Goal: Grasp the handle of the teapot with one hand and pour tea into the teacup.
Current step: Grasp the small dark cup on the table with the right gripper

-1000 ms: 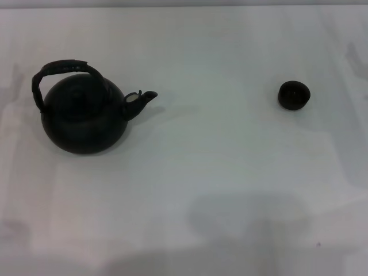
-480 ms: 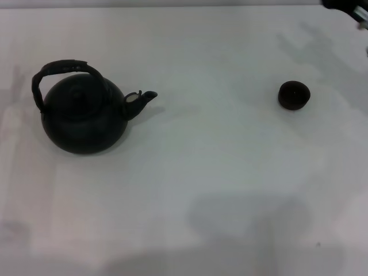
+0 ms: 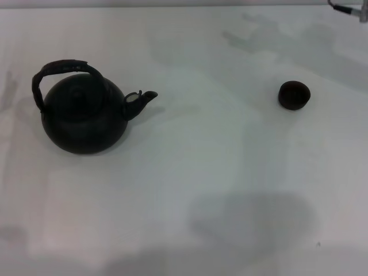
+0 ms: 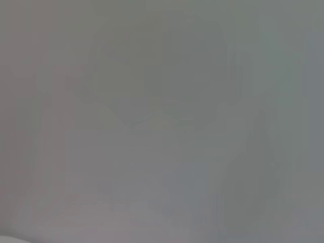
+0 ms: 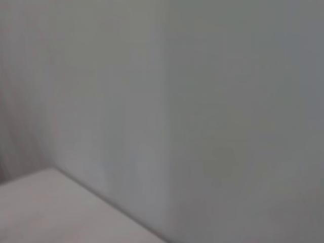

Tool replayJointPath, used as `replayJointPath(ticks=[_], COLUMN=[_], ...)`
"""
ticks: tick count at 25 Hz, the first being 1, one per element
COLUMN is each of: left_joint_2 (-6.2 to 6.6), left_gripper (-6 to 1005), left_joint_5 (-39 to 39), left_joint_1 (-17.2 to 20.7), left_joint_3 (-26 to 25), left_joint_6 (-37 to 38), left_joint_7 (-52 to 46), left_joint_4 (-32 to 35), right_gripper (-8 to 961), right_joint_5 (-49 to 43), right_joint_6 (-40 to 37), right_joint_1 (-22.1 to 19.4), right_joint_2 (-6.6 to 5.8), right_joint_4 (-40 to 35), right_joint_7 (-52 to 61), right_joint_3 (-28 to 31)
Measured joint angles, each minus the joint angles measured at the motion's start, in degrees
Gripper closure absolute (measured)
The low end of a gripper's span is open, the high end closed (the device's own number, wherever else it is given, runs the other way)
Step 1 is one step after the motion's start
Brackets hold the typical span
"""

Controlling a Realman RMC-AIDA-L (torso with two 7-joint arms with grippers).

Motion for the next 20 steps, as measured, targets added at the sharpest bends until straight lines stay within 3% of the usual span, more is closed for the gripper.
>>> replayJointPath(ticks=[4, 6, 12, 20], left_joint_2=[0.05, 0.06, 0.06, 0.06], left_gripper=[209, 209, 208, 208], left_joint_5=[0.0, 0.0, 0.0, 0.1], left_joint_1=[0.1, 0.1, -0.3, -0.7], left_joint_3=[0.0, 0.0, -0.1, -0.1], left_joint_6=[0.1, 0.1, -0.1, -0.5], left_joint_7=[0.0, 0.0, 0.0, 0.1], left_joint_4=[0.0, 0.0, 0.0, 0.0], right_gripper=[135, 136, 138, 140], right_joint_5=[-15.5, -29.3, -39.4, -48.7], right_joint_6=[0.7, 4.8, 10.9, 11.4], right_joint_1=[2.7, 5.1, 7.9, 10.2], right_joint_2=[0.02, 0.53, 1.04, 1.29], right_joint_4=[-5.2, -9.0, -11.3, -9.9], right_joint_7=[14.3, 25.5, 34.7, 45.7], right_joint_3=[-0.2, -0.3, -1.5, -11.1])
